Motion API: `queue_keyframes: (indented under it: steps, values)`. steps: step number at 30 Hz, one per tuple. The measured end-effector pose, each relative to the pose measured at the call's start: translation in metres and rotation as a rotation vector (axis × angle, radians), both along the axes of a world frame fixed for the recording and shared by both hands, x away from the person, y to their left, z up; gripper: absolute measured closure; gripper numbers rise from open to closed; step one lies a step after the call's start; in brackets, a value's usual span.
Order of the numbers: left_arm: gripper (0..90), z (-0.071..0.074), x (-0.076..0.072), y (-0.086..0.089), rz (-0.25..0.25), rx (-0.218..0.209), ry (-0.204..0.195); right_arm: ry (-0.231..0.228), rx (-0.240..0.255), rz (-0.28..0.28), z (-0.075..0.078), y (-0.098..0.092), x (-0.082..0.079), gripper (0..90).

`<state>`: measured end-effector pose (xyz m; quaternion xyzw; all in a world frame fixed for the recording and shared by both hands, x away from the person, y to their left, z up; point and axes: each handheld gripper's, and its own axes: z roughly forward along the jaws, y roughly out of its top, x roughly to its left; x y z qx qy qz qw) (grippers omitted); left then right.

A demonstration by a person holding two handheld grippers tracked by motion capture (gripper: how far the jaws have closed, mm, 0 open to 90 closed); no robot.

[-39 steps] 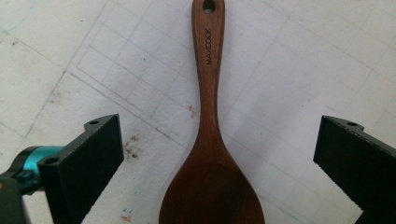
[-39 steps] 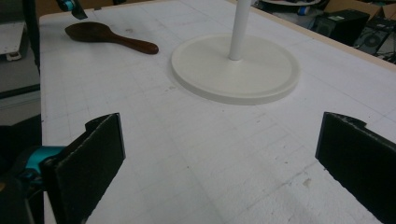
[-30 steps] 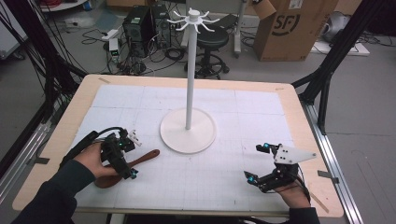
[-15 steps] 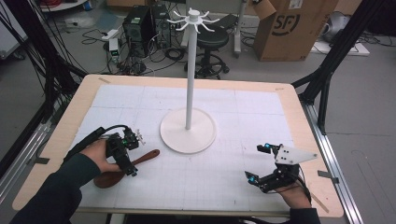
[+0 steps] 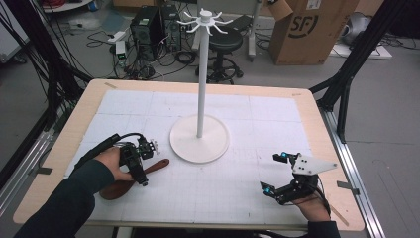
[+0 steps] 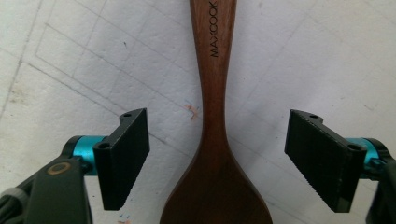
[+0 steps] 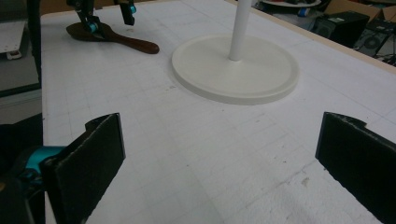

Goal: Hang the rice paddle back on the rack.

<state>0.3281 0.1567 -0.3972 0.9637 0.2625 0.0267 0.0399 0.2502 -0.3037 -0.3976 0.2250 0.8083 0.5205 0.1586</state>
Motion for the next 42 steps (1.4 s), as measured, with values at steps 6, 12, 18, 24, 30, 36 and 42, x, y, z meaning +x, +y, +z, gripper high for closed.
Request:
queue_keyframes:
  steps: [6, 12, 18, 24, 30, 36, 42]
  values:
    - [31.8, -0.001, 0.005, -0.003, -0.001, 0.015, 0.025, -0.001, -0.001, 0.003, 0.0, 0.0, 0.0, 0.5]
    - [38.7, -0.005, 0.008, -0.005, 0.006, 0.023, 0.047, -0.002, 0.001, 0.001, 0.0, 0.0, 0.0, 0.5]
    - [47.0, -0.007, 0.01, -0.006, 0.016, 0.037, 0.067, -0.002, 0.0, 0.002, 0.0, -0.001, 0.0, 0.5]
    - [52.3, -0.01, 0.011, -0.007, 0.011, 0.052, 0.083, 0.0, 0.004, 0.004, 0.0, -0.001, 0.0, 0.5]
    - [59.8, -0.012, 0.011, -0.008, 0.008, 0.058, 0.085, -0.001, 0.005, 0.005, 0.0, -0.001, 0.0, 0.5]
    - [65.2, -0.015, 0.012, -0.01, 0.018, 0.08, 0.09, -0.001, 0.005, 0.005, 0.0, -0.001, 0.0, 0.5]
    - [68.6, -0.014, 0.012, -0.011, 0.035, 0.084, 0.103, -0.003, 0.001, 0.004, 0.0, -0.001, 0.0, 0.5]
